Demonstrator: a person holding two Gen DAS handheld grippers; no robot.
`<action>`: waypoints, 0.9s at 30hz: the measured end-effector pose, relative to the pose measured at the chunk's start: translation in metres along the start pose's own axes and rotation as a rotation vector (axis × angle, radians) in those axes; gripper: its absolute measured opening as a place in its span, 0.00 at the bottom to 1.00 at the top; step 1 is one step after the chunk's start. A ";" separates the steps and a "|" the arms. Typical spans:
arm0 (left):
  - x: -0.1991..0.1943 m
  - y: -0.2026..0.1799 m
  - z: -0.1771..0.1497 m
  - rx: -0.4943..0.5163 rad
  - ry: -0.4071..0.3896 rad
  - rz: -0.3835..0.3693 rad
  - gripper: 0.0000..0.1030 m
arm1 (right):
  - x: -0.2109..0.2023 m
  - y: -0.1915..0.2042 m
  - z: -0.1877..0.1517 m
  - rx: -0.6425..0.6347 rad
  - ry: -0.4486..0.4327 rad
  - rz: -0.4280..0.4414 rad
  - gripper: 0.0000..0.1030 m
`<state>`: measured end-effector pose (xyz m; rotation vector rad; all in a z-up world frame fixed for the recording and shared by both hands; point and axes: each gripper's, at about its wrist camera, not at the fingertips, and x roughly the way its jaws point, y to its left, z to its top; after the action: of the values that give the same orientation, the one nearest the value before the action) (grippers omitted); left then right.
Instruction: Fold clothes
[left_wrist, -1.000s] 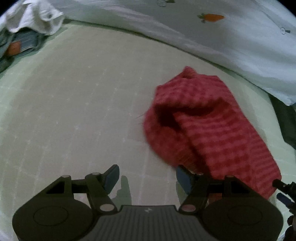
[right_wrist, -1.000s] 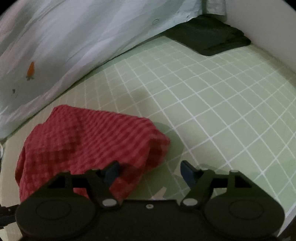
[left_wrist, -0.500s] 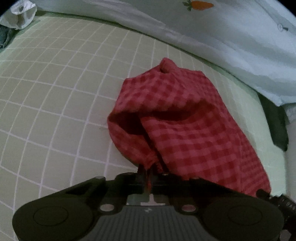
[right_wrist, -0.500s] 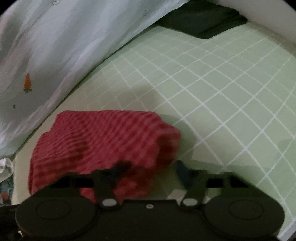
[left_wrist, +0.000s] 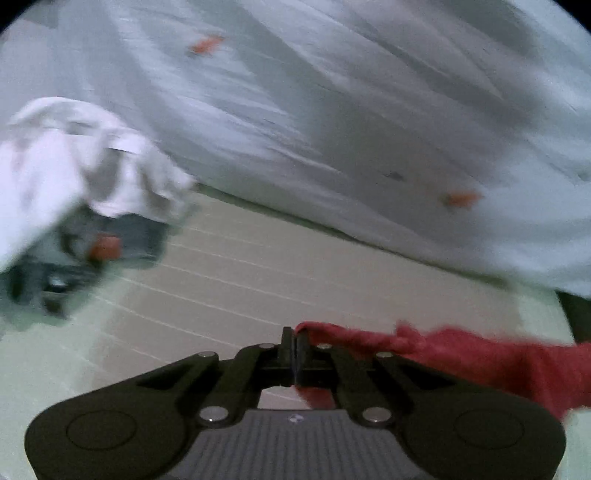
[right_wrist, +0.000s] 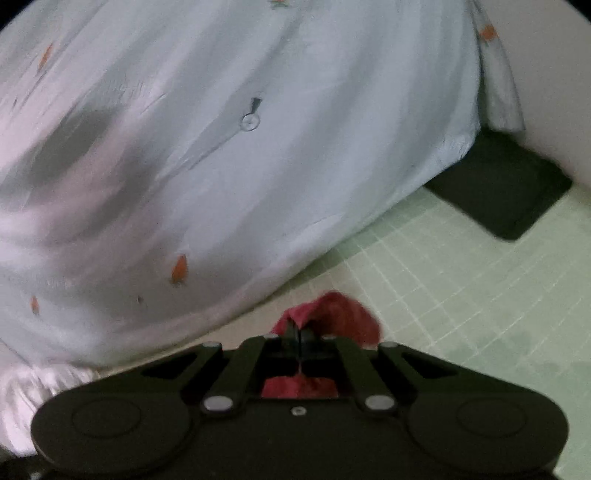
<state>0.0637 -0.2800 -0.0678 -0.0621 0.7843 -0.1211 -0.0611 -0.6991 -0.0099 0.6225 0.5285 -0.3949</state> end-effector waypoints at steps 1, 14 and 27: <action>0.004 0.006 -0.002 -0.012 0.002 0.021 0.02 | 0.006 -0.003 0.001 0.018 0.009 -0.013 0.04; 0.022 0.037 -0.074 -0.162 0.231 0.056 0.43 | 0.031 -0.027 -0.081 0.073 0.179 -0.159 0.70; 0.059 0.024 -0.105 -0.313 0.379 -0.026 0.54 | 0.076 -0.031 -0.084 0.027 0.224 -0.156 0.81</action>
<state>0.0332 -0.2651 -0.1855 -0.3534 1.1769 -0.0329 -0.0449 -0.6831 -0.1252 0.6574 0.7895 -0.4826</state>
